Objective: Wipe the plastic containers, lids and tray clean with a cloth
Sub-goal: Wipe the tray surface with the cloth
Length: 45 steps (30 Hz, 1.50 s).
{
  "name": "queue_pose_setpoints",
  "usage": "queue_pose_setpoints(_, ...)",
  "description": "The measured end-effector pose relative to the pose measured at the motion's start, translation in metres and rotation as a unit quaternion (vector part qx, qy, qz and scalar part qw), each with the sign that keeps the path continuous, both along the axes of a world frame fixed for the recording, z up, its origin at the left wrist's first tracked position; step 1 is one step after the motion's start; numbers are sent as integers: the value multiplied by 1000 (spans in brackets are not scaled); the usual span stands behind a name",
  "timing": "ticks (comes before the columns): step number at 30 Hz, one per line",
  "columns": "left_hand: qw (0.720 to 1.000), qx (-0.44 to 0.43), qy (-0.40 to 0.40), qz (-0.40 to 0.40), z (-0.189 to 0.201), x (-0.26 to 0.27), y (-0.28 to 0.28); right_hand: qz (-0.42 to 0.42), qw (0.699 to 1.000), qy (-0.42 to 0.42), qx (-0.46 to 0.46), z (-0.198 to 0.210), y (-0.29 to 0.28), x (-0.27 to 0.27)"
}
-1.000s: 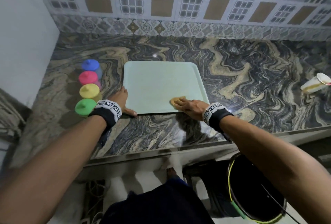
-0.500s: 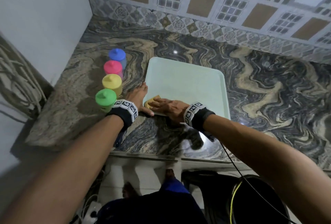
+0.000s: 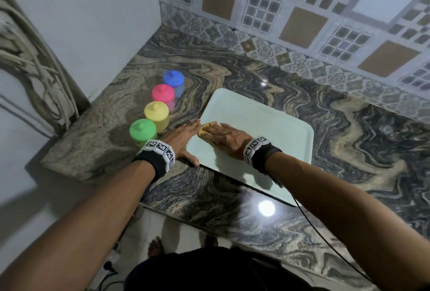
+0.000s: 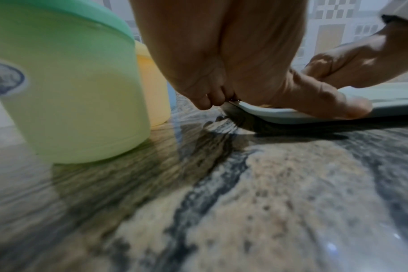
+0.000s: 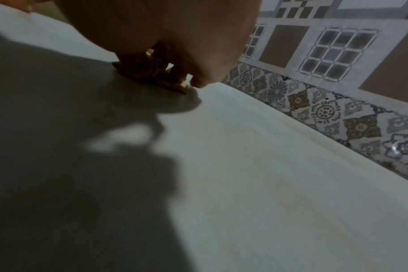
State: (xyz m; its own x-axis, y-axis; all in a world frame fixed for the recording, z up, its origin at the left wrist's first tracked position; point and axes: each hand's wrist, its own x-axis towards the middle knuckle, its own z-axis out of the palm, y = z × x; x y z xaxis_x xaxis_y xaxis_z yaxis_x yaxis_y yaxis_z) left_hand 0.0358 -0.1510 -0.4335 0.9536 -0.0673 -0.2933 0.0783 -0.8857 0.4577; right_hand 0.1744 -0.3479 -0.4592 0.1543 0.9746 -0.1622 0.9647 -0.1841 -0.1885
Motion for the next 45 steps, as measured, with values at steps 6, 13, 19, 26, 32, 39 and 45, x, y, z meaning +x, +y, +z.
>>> queue_pose_setpoints(6, 999, 33, 21, 4, 3, 9, 0, -45, 998, -26, -28, 3, 11, 46)
queue_pose_setpoints(13, 995, 94, 36, -14, 9, 21, -5, -143, 988, -16, -52, 10, 26, 101)
queue_pose_setpoints(19, 990, 131, 46, -29, 13, 28, -12, -211, 976, 13, -49, 5, 39, 101)
queue_pose_setpoints(26, 983, 164, 56, -53, 31, 44, -25, -276, 959, 22, -52, 11, 21, 94)
queue_pose_setpoints(32, 985, 154, 50, -52, 27, 43, -28, -376, 925, 47, -29, 7, -67, 91)
queue_pose_setpoints(39, 990, 139, 12, -38, 29, 36, -30, -620, 771, 142, -39, 41, -168, 76)
queue_pose_setpoints(45, 995, 102, 6, -17, 18, 29, -39, -574, 814, 58, 76, 50, -93, 27)
